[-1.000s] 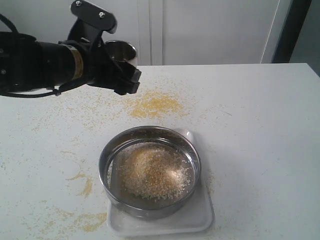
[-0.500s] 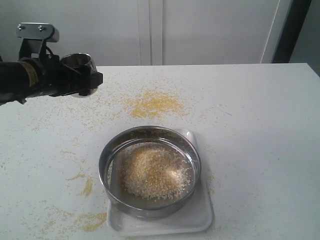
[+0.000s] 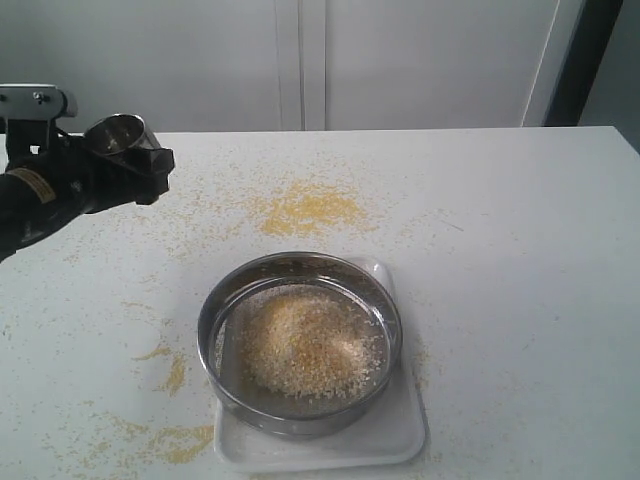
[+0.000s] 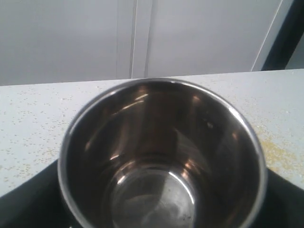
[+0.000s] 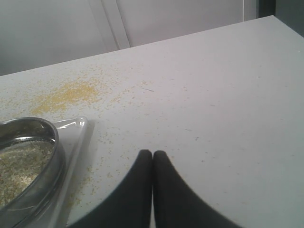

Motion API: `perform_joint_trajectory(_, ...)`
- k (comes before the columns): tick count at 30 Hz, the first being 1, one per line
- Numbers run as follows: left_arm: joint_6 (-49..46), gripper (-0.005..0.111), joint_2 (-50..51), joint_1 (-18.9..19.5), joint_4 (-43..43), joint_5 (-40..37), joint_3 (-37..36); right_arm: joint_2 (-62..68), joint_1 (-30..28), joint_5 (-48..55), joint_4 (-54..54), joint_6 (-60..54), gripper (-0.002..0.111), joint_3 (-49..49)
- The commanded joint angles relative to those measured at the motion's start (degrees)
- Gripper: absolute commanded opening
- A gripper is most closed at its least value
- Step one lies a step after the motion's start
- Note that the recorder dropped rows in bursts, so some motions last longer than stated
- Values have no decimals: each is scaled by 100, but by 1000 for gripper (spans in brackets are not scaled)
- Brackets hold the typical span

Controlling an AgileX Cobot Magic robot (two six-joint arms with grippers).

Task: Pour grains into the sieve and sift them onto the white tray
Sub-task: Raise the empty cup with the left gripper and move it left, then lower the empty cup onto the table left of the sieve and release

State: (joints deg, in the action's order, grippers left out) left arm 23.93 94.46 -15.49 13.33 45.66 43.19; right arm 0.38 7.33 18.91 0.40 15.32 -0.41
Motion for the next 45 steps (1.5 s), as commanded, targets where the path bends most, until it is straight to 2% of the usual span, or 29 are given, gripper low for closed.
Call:
perform_joint_trajectory(1, -42, 0, 392, 1, -1, 256, -27, -38, 22, -51, 3, -1, 0, 41)
perform_joint_trajectory(5, -42, 0, 758, 1, 259, 282, -27, -38, 22, -51, 3, -1, 0, 41)
perform_joint_trajectory(18, -228, 0, 1499, 1, 259, 584, 29, -38, 22, -51, 3, -1, 0, 41)
perform_joint_trajectory(28, -332, 2, 1756, 1, 259, 401, 29, -38, 22, -51, 3, -1, 0, 41)
perform_joint_trajectory(32, -332, 25, 1894, 1, 259, 419, 29, -38, 22, -51, 3, -1, 0, 41)
perform_joint_trajectory(34, -332, 45, 1883, 1, 259, 554, 29, -38, 22, -51, 3, -1, 0, 41)
perform_joint_trajectory(35, -332, 64, 1883, 1, 401, 733, 29, -38, 22, -51, 3, -1, 0, 41)
perform_joint_trajectory(36, -332, 71, 1874, 1, 474, 758, 29, -38, 22, -51, 3, -1, 0, 41)
perform_joint_trajectory(37, -332, 85, 1813, 1, 626, 664, 29, -38, 22, -51, 3, -1, 0, 41)
perform_joint_trajectory(38, -332, 92, 1754, 1, 651, 606, 29, -38, 22, -51, 3, -1, 0, 41)
perform_joint_trajectory(41, -332, 102, 1600, 1, 722, 612, 29, -38, 22, -51, 3, -1, 0, 41)
perform_joint_trajectory(45, -318, 102, 1181, 1, 722, 37, 29, -38, 22, -51, 3, -1, 0, 41)
